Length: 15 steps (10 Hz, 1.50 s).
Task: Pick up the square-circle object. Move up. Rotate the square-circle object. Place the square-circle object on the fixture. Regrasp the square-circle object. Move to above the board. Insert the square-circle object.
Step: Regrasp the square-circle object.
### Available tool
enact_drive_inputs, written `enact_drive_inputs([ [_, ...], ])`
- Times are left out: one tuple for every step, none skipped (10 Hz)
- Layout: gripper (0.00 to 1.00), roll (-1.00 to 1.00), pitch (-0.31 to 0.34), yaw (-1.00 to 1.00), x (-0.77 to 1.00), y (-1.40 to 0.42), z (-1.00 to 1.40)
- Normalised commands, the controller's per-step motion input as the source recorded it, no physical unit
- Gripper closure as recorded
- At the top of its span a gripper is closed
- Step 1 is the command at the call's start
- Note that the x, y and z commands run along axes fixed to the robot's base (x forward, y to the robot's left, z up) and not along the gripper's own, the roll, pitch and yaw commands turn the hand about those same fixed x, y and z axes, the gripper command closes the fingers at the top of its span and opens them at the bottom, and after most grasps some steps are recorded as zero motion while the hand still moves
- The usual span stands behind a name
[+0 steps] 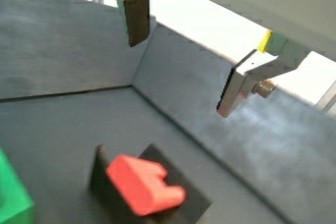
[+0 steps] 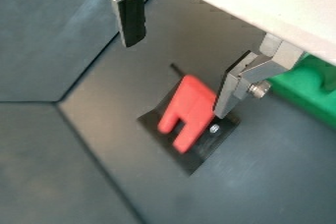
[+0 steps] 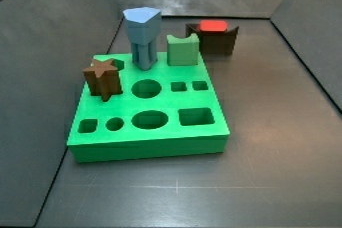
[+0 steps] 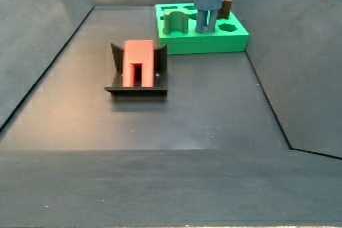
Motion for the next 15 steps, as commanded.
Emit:
enact_drive_inputs([
  [0.0,1.0,0.017,0.03,0.05,-0.03,-0.01],
  [0.0,1.0,0.041,0.04,0.06,-0.03,-0.01],
  [0.0,0.91,0.078,0.05,0.08,-0.03,-0.01],
  [0.0,0.71,0.097,0.06,0.08,-0.04,-0.01],
  [0.0,0.57,0.106,0.07,0.09,-0.04,-0.01],
  [0.0,0.34,0.111,0.09,0.09,-0.03,-0.01],
  [0.0,0.22,0.098,0.11,0.07,-0.03,0.0],
  [0.0,0.24,0.125,0.08,0.03,0.08,-1.0],
  [0.0,0.23,0.114,0.09,0.03,0.08,-1.0],
  [0.0,0.19,0.077,0.11,0.04,0.07,-1.0],
  [0.0,0.14,0.055,0.13,0.05,0.06,-1.0],
  [0.0,0.09,0.02,0.13,0.07,0.06,-1.0],
  [0.0,0.08,-0.013,0.13,0.08,0.06,-1.0],
  [0.0,0.07,-0.053,0.11,0.09,0.05,-1.0],
  [0.0,0.07,-0.07,0.1,0.09,0.05,-1.0],
])
